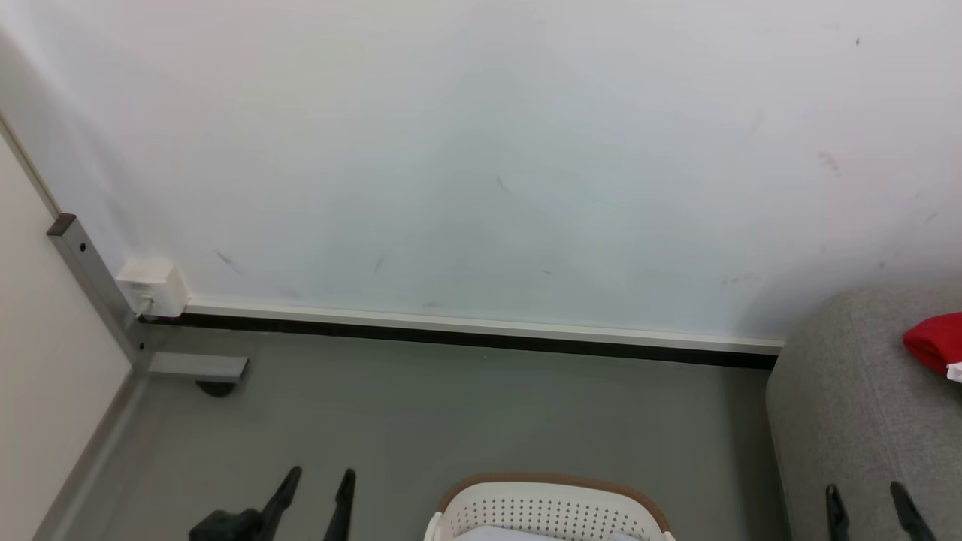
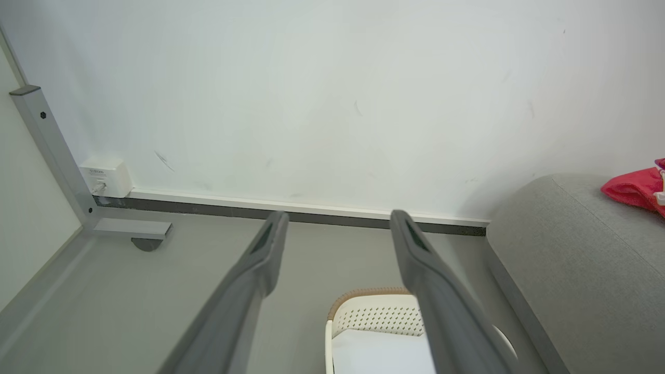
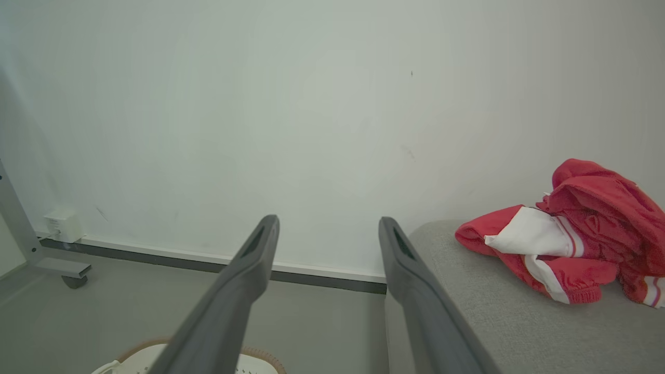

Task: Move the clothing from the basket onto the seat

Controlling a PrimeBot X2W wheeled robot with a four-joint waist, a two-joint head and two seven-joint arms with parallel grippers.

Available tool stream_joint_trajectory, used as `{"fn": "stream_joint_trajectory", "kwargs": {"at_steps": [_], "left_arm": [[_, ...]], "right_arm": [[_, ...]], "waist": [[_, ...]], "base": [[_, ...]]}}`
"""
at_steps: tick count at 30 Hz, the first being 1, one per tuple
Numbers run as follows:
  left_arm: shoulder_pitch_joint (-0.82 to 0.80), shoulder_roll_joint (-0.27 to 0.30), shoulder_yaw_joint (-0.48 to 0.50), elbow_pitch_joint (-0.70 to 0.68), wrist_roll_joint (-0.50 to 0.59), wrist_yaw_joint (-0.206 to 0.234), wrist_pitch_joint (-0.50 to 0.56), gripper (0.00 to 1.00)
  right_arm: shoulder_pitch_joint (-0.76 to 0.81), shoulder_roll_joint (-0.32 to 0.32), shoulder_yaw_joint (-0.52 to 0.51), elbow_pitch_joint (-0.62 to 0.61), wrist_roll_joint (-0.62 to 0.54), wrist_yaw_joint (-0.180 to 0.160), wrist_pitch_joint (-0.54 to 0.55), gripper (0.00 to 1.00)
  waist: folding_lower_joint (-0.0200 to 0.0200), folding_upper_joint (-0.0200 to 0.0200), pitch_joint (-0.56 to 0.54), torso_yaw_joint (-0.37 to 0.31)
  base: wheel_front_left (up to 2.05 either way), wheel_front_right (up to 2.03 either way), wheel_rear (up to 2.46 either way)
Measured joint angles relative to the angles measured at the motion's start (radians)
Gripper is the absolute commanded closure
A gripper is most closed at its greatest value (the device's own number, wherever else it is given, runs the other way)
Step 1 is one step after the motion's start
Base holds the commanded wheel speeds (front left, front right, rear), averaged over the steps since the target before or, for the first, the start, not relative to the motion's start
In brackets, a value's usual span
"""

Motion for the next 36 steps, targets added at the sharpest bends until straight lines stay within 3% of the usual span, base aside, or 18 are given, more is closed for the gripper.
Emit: {"fn": "stream_joint_trajectory", "kwargs": {"at_steps": [10,18,26,36], "left_arm": [[0.098,-0.092,0.207,-0.026,0.143,-0.101,0.0,0.0],[0.064,-0.151,0.276,0.051,0.223,-0.183,0.0,0.0],[0.025,-0.193,0.326,0.107,0.253,-0.214,0.0,0.0],[0.016,-0.218,0.368,0.136,0.288,-0.234,0.0,0.0]], "right_arm": [[0.02,0.006,0.028,0.047,0.039,0.0,0.0,0.0],[-0.024,0.006,0.027,0.097,0.036,0.0,0.0,0.0],[-0.077,0.006,0.038,0.143,0.003,0.0,0.0,0.0],[-0.12,-0.008,0.059,0.18,-0.005,0.0,0.0,0.0]], "waist": [[0.0001,0.0,-0.013,-0.001],[0.0003,0.0,0.007,-0.036],[0.0003,0.0,0.017,-0.069],[0.0003,0.0,0.019,-0.063]], "base": [[0.0,0.0,0.0],[0.0,0.0,0.0],[0.0,0.0,0.0],[0.0,0.0,0.0]]}}
